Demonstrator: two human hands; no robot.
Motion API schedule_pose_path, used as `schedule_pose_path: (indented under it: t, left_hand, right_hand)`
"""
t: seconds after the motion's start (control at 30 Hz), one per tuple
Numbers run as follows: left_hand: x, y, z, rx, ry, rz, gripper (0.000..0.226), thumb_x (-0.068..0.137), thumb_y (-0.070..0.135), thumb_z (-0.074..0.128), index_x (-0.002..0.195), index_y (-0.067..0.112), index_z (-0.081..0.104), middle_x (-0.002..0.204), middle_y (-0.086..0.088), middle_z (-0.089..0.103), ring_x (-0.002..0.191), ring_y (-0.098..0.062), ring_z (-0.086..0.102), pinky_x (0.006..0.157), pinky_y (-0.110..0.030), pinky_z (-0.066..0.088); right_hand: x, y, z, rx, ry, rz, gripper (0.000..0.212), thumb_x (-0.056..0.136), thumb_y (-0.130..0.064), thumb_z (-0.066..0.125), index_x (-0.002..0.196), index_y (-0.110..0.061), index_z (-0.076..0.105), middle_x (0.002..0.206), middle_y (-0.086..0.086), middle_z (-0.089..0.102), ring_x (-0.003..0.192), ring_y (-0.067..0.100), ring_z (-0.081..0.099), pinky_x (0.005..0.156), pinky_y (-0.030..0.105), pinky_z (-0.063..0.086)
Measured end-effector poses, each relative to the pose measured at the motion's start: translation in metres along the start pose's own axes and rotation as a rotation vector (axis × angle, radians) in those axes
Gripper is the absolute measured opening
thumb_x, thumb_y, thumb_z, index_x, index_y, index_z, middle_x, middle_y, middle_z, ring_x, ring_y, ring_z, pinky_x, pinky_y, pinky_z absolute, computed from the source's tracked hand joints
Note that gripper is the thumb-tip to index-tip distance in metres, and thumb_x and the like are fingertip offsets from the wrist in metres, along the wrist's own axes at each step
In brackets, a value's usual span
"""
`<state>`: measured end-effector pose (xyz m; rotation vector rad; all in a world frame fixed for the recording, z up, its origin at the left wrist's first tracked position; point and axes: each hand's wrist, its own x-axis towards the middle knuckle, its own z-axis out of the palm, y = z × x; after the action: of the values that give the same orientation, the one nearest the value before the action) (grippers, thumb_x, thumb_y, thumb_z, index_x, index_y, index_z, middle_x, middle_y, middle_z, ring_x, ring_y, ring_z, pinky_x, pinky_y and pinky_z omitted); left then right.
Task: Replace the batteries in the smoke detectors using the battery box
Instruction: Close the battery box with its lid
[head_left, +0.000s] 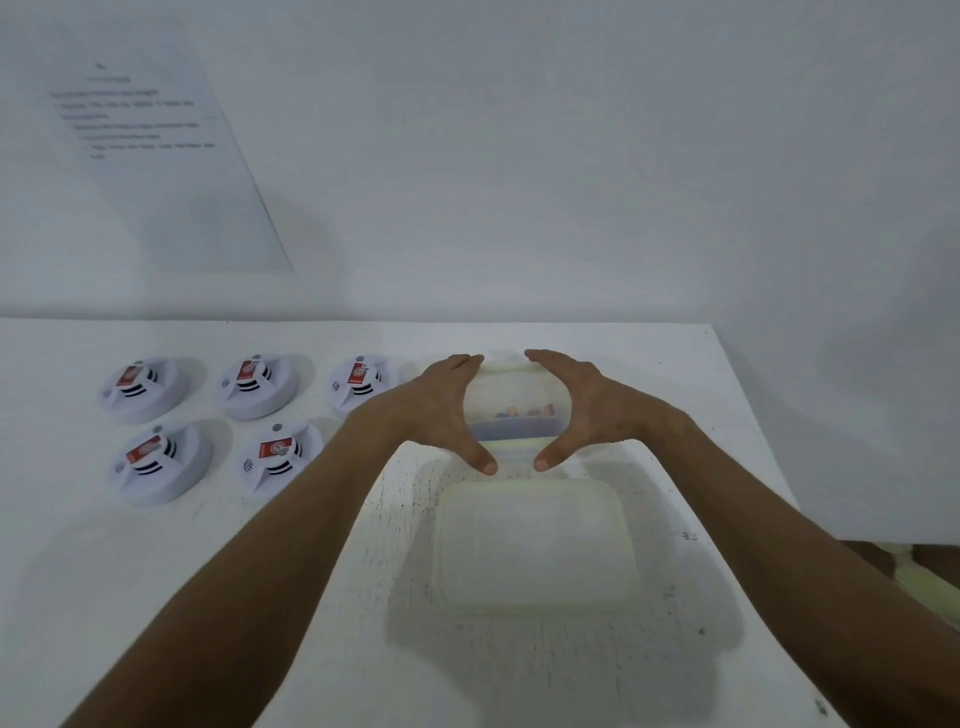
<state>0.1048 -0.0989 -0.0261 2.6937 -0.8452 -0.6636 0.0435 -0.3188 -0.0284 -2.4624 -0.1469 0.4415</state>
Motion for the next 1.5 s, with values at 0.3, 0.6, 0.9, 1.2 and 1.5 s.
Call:
schedule_pose_path:
  t: [0.3, 0.6, 0.9, 1.2, 1.5]
  left_hand:
    - [0.015, -0.001, 0.004, 0.023, 0.097, 0.062, 0.131, 0.051, 0.046, 0.081, 0.149, 0.037, -0.007, 0.151, -0.002, 0.024, 0.138, -0.029, 0.021, 0.110, -0.052, 0.029]
    - [0.017, 0.003, 0.006, 0.058, 0.115, 0.073, 0.128, 0.046, 0.049, 0.073, 0.147, 0.039, -0.005, 0.135, -0.006, 0.034, 0.125, -0.029, 0.029, 0.099, -0.044, 0.030]
    - [0.005, -0.004, 0.023, -0.260, 0.303, 0.076, 0.137, 0.052, 0.039, 0.086, 0.151, 0.035, -0.009, 0.153, 0.002, 0.019, 0.143, -0.017, 0.014, 0.113, -0.038, 0.020]
    - [0.001, -0.005, 0.036, -1.173, 0.372, -0.019, 0.110, 0.053, 0.052, 0.079, 0.148, 0.041, 0.024, 0.149, 0.009, 0.035, 0.136, -0.012, 0.037, 0.114, -0.042, 0.032]
    - [0.005, -0.004, 0.035, -1.064, 0.377, -0.070, 0.083, 0.069, 0.046, 0.071, 0.143, 0.036, 0.037, 0.142, 0.011, 0.044, 0.131, -0.012, 0.045, 0.112, -0.039, 0.036]
  right_hand:
    - [0.009, 0.011, 0.013, 0.143, 0.137, -0.049, 0.130, 0.057, -0.030, 0.095, 0.154, -0.040, 0.009, 0.149, -0.004, 0.030, 0.135, 0.023, 0.029, 0.114, 0.048, 0.033]
    - [0.011, 0.011, 0.018, 0.127, 0.165, -0.073, 0.130, 0.047, -0.030, 0.079, 0.151, -0.045, 0.003, 0.135, -0.004, 0.034, 0.125, 0.023, 0.035, 0.106, 0.046, 0.040]
    - [0.004, 0.023, 0.028, 0.397, 0.254, -0.099, 0.141, 0.054, -0.023, 0.098, 0.155, -0.038, 0.001, 0.158, -0.005, 0.017, 0.144, 0.009, 0.021, 0.112, 0.031, 0.028]
    - [0.000, 0.033, 0.045, 0.713, 0.210, -0.064, 0.128, 0.069, 0.006, 0.084, 0.156, -0.035, 0.000, 0.135, -0.034, 0.028, 0.111, -0.029, 0.044, 0.082, 0.005, 0.047]
    - [-0.005, 0.024, 0.045, 0.757, 0.248, -0.024, 0.108, 0.076, -0.021, 0.081, 0.156, -0.039, 0.011, 0.149, -0.023, 0.018, 0.136, 0.000, 0.026, 0.104, 0.023, 0.032]
